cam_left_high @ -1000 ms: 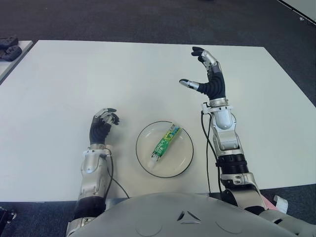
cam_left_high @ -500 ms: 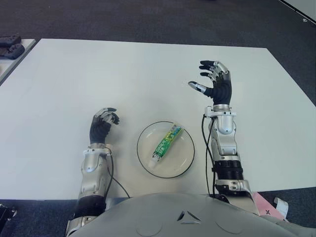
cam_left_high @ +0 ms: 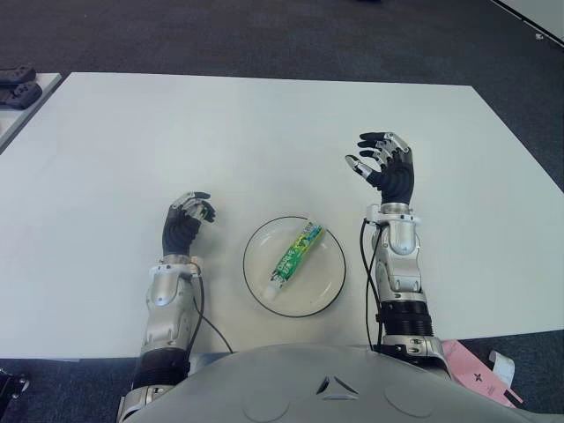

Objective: Put the toothpaste on the table into the plate.

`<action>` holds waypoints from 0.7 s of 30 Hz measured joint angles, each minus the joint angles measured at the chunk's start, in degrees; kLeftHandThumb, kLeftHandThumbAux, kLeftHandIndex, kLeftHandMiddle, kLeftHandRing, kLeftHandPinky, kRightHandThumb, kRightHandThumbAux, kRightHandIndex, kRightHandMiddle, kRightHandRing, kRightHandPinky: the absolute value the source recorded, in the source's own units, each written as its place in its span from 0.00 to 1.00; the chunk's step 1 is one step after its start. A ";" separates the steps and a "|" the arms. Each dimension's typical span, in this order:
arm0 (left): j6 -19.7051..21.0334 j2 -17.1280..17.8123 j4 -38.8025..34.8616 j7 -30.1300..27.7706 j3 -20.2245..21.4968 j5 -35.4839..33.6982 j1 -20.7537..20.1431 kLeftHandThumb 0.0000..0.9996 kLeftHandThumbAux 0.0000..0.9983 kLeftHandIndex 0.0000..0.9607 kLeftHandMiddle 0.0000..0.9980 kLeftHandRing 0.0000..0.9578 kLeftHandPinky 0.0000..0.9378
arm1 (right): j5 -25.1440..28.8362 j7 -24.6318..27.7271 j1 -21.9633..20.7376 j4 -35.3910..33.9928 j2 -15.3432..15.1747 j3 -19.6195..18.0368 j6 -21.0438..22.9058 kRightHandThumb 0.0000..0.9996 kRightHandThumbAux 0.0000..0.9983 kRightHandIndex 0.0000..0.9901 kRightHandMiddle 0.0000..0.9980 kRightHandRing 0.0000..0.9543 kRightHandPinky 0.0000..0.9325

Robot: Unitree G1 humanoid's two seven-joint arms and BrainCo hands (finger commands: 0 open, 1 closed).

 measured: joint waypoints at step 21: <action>0.14 -0.07 -0.30 0.00 0.07 -0.08 -0.08 0.70 0.72 0.45 0.61 0.62 0.61 | -0.32 0.32 4.10 3.90 -0.04 -0.40 -1.99 0.70 0.73 0.43 0.44 0.45 0.45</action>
